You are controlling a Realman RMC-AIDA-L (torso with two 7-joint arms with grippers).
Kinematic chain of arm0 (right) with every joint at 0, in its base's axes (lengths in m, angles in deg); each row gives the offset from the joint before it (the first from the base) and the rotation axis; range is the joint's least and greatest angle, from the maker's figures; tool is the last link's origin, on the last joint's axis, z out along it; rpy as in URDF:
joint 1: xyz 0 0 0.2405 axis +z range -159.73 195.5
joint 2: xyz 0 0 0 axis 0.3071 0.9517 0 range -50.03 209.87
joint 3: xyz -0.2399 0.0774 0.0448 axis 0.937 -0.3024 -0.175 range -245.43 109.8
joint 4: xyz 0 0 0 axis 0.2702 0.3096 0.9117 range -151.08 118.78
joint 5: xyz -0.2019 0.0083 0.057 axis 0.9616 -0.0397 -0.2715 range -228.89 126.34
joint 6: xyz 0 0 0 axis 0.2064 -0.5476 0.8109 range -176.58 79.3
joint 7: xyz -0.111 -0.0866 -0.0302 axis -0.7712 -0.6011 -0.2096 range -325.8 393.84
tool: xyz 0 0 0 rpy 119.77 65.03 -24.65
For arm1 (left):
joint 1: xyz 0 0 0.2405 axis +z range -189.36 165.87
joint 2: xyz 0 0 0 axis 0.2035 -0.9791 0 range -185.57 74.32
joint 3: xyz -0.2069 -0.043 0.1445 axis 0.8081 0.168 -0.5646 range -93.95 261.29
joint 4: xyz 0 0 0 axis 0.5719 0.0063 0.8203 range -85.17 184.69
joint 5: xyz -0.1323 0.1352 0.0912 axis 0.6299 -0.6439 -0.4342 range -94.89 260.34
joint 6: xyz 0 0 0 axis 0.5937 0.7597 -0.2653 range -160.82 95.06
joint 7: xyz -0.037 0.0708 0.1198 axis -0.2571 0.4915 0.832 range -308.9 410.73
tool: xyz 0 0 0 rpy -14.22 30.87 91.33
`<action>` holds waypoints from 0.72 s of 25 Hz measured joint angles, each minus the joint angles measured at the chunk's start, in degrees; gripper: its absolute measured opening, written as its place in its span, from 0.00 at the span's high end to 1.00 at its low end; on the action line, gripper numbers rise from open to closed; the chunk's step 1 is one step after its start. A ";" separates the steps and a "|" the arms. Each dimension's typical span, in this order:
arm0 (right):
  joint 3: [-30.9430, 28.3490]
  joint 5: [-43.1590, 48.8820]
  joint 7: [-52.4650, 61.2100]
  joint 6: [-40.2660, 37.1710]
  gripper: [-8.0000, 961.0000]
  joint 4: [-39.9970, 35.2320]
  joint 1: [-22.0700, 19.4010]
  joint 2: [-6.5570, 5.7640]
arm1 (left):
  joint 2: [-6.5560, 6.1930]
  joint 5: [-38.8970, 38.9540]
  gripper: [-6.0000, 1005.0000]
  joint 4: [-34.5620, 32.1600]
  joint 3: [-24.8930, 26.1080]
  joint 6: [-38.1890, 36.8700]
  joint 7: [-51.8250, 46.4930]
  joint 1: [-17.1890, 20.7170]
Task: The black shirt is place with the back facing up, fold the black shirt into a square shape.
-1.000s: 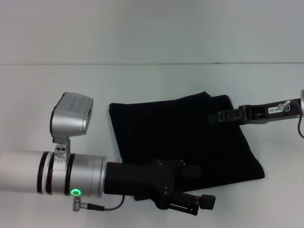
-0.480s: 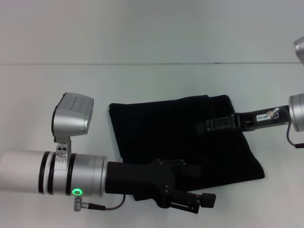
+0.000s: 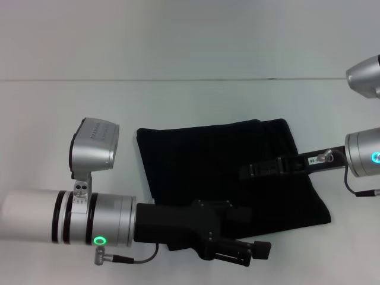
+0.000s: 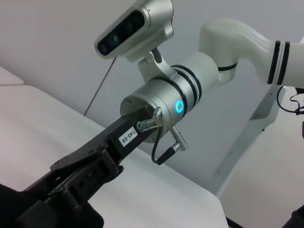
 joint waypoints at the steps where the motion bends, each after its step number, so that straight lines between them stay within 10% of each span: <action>1: 0.03 0.01 0.00 0.10 0.15 0.01 -0.17 0.00 | 0.01 0.00 0.05 0.01 0.00 0.00 0.00 0.01; 18: -1.14 -0.37 0.16 0.01 0.16 -0.62 -1.61 -2.16 | 0.02 -0.01 0.05 0.01 0.08 0.52 0.00 -0.31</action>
